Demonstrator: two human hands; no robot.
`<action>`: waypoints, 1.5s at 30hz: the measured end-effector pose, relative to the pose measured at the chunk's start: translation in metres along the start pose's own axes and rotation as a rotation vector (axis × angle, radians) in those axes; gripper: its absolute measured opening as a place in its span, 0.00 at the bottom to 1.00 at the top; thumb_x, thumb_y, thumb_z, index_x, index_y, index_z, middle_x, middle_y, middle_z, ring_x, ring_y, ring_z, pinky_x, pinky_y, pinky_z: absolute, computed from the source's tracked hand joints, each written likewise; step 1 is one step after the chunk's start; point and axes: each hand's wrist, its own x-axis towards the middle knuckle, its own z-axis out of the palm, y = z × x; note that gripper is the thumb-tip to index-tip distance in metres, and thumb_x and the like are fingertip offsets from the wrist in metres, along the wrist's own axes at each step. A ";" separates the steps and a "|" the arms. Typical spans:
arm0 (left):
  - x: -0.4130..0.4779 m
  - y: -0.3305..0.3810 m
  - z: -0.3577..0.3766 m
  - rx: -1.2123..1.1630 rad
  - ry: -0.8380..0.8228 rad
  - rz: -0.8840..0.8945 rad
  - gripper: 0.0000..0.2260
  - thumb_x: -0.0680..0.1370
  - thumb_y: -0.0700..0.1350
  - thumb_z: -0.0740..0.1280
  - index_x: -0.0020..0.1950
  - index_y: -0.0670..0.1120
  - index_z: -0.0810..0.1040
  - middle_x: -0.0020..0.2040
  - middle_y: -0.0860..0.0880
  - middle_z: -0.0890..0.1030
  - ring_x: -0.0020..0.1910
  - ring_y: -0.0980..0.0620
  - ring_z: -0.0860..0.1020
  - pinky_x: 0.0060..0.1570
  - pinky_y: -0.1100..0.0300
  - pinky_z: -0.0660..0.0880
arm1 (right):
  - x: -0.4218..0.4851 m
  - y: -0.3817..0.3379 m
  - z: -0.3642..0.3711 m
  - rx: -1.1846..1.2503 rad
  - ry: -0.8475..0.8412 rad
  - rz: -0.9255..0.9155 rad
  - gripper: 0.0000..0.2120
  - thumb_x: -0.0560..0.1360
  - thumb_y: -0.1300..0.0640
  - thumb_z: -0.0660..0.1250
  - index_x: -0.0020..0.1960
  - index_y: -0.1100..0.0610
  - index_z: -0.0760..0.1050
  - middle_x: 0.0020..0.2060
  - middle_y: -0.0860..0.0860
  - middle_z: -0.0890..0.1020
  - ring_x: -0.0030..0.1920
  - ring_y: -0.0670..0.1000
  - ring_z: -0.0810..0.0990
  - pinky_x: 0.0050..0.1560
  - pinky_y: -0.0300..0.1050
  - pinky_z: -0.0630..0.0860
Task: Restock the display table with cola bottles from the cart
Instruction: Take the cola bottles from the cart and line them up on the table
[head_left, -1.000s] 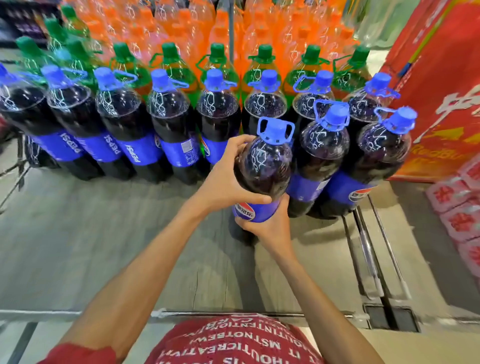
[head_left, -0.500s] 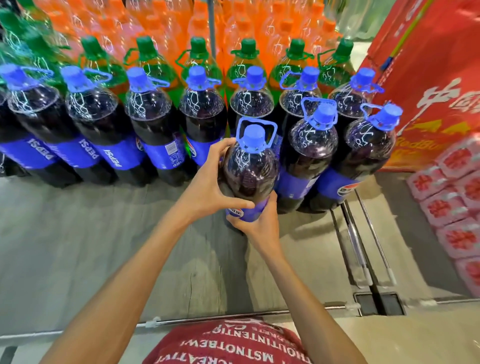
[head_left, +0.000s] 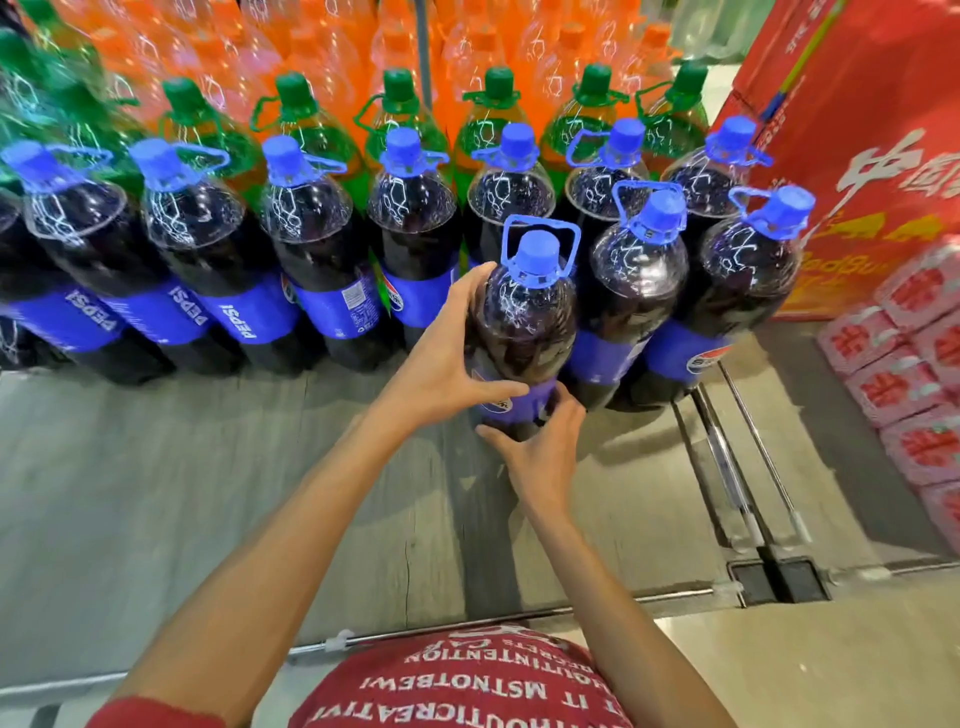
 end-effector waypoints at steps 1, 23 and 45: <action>0.004 -0.001 0.001 0.006 0.007 0.007 0.53 0.64 0.42 0.84 0.80 0.41 0.54 0.77 0.51 0.63 0.76 0.63 0.62 0.75 0.65 0.60 | 0.002 0.000 0.000 -0.008 0.018 0.011 0.50 0.59 0.47 0.86 0.73 0.54 0.64 0.64 0.48 0.69 0.64 0.51 0.74 0.58 0.49 0.77; 0.035 -0.014 0.001 0.141 0.060 0.057 0.55 0.65 0.48 0.84 0.81 0.40 0.52 0.75 0.51 0.59 0.76 0.52 0.61 0.76 0.62 0.58 | 0.022 -0.011 0.016 -0.174 0.139 -0.033 0.39 0.65 0.39 0.80 0.63 0.63 0.70 0.56 0.57 0.73 0.58 0.56 0.72 0.40 0.52 0.75; 0.020 -0.033 -0.018 0.126 -0.016 0.048 0.47 0.72 0.48 0.79 0.82 0.44 0.54 0.77 0.51 0.64 0.72 0.65 0.63 0.73 0.67 0.62 | 0.016 -0.028 0.007 -0.299 -0.023 0.133 0.38 0.73 0.47 0.76 0.76 0.57 0.63 0.68 0.55 0.69 0.65 0.60 0.76 0.55 0.54 0.77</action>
